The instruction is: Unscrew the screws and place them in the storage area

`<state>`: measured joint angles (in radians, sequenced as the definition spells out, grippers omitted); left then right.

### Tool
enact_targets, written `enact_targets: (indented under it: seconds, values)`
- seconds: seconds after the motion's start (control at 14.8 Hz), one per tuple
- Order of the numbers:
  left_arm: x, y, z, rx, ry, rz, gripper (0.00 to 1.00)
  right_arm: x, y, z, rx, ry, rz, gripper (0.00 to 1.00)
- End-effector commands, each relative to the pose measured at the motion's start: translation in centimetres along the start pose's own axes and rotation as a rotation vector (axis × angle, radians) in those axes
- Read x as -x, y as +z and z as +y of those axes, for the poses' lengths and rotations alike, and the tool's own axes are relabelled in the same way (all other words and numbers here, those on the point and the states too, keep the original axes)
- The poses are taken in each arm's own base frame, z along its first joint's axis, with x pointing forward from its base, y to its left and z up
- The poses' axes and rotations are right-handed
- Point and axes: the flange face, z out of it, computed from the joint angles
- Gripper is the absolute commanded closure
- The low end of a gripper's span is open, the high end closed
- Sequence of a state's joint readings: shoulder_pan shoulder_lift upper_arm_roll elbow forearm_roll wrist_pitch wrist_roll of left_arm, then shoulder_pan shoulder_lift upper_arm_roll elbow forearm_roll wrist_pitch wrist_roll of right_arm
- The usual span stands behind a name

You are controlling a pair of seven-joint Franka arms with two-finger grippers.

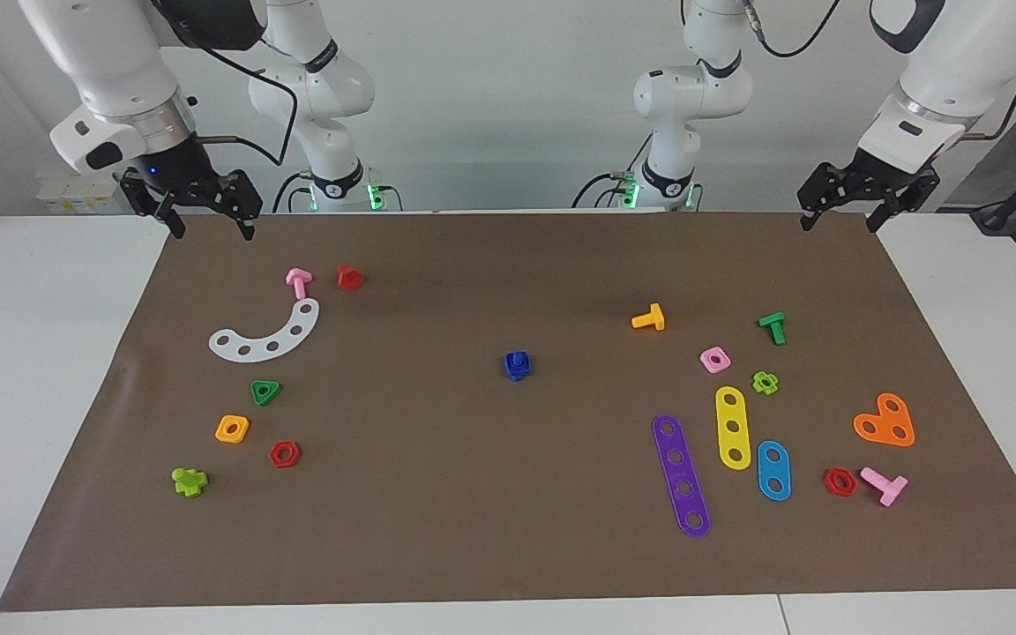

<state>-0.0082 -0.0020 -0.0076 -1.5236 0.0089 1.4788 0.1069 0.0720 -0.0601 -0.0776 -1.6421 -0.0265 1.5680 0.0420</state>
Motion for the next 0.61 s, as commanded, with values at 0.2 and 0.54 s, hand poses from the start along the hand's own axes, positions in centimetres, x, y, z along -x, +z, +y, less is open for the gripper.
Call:
enact_targets:
  seconds: [0.2,0.54]
  values:
    - [-0.6,-0.4,1.7,-0.013,0.04,0.017,0.0,0.6,-0.4,0.2,-0.005,-0.02,-0.005,0.0]
    - [-0.4,0.1,2.0,-0.001,0.04,0.009,0.0,0.6,-0.4,0.1,-0.005,-0.021,-0.005,0.0]
